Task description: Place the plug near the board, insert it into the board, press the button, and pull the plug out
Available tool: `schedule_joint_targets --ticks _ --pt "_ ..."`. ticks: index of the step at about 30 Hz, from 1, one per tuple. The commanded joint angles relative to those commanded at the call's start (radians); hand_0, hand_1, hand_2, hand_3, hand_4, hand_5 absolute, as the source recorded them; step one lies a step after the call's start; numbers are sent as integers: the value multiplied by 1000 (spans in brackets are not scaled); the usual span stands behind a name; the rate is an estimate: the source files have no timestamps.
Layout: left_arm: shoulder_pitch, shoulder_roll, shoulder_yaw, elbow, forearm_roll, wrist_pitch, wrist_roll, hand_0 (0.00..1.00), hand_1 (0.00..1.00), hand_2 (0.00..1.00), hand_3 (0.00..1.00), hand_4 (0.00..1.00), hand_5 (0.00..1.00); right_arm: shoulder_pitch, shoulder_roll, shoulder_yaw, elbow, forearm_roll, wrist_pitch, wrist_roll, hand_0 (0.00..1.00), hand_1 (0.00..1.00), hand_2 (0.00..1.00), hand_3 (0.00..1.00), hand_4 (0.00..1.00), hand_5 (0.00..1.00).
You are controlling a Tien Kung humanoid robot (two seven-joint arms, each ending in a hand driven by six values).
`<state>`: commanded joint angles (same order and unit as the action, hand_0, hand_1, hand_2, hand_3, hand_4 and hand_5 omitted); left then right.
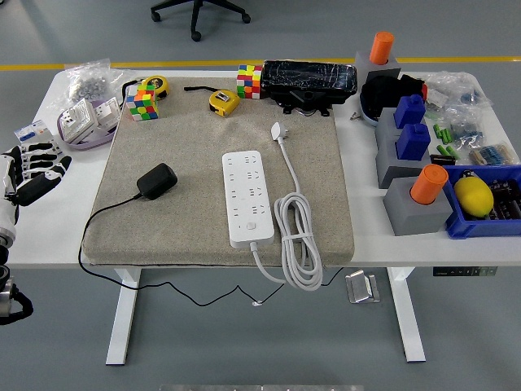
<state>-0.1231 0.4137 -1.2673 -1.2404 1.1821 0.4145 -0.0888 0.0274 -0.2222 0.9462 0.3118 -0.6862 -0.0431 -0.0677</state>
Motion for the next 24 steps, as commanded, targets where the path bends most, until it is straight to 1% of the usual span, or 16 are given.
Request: schedule_joint_targets --ticks 9,14,24 --pt "-6 7 15 -1 0 -1 1 545 633 608 652 816 298 0 0 -25 -2 6 1 -1 624 672 641 574 977 593" --pt "-12 17 31 0 0 -3 3 545 633 608 652 817 300 -5 -1 -39 -4 13 0 -1 623 672 641 574 978 593" --pt "-20 25 35 2 -2 -4 5 545 633 608 653 818 302 -9 -2 -68 1 16 0 0 624 672 641 574 979 593"
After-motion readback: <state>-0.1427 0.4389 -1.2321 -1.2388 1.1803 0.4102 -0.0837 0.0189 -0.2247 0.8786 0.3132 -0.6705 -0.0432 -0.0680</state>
